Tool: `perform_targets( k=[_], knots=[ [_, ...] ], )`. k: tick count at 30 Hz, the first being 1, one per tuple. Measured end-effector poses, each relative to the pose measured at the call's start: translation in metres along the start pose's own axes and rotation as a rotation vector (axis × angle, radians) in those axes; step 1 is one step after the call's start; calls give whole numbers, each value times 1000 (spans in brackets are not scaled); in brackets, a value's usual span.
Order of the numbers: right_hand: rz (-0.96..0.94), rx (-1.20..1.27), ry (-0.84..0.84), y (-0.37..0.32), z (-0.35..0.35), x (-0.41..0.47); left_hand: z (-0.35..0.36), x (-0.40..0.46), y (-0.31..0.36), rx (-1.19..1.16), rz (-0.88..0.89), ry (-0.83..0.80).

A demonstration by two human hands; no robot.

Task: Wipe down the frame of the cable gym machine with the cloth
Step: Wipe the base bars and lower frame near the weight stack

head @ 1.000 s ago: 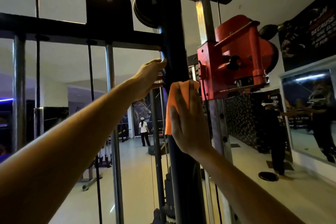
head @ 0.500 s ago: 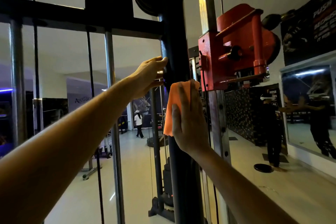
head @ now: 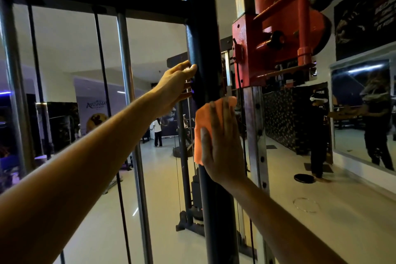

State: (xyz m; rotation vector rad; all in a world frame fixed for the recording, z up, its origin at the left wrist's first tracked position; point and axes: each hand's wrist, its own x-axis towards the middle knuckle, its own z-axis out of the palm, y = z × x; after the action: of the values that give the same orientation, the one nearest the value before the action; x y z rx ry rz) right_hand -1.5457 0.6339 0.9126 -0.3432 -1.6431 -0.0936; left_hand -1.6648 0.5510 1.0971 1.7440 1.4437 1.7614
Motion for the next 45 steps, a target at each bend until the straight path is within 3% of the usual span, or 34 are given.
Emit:
perform_targets(
  k=[9, 18, 26, 34, 41, 45],
  knots=[
    [-5, 134, 53, -1, -6, 108, 2, -6, 8, 31, -16, 18],
    [80, 156, -81, 9, -5, -40, 6, -23, -3, 41, -37, 4],
    [45, 112, 3, 2, -3, 33, 8, -31, -15, 6, -61, 22],
    [133, 92, -130, 8, -4, -111, 19, -62, -56, -45, -98, -8],
    [84, 100, -51, 0, -6, -23, 30, -83, -67, -76, -106, -14],
    [76, 72, -54, 3, -2, -48, 31, -93, -77, -103, -102, -15]
  ],
)
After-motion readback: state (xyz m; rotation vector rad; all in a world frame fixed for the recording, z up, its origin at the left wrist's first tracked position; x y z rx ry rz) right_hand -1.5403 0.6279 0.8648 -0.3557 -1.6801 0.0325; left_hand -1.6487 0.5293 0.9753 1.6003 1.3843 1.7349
